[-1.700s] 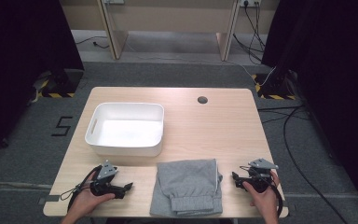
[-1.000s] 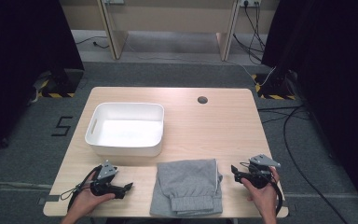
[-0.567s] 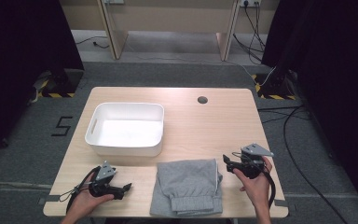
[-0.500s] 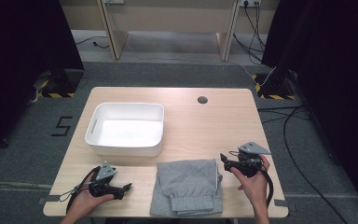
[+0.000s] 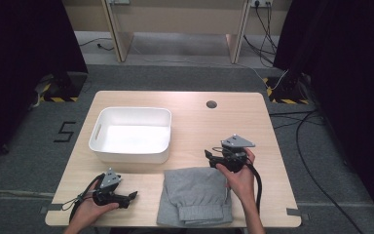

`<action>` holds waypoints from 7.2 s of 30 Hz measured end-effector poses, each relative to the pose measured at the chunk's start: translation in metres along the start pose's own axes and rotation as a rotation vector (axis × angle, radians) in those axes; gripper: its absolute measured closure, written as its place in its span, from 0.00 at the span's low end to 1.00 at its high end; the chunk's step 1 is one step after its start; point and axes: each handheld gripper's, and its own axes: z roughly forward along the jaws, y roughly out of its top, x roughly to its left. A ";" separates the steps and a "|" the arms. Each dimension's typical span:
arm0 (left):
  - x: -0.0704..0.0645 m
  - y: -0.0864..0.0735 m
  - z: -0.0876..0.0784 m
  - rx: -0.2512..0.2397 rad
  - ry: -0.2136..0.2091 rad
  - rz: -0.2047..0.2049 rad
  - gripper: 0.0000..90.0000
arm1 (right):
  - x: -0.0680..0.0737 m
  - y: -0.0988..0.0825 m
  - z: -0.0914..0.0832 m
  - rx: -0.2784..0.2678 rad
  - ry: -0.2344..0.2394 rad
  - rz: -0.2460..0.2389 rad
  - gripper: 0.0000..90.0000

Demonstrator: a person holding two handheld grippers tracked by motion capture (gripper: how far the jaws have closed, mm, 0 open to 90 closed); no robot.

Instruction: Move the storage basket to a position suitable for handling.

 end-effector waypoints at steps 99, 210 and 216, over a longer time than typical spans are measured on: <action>0.058 -0.010 -0.013 -0.015 0.243 -0.216 0.13 | -0.052 0.028 0.082 0.191 -0.087 0.043 0.77; 0.040 -0.005 -0.012 -0.027 0.195 -0.204 0.17 | -0.040 -0.094 -0.049 0.051 0.034 0.148 0.35; -0.015 0.004 -0.018 -0.104 0.044 -0.178 0.17 | -0.041 -0.098 -0.048 0.053 0.033 0.151 0.34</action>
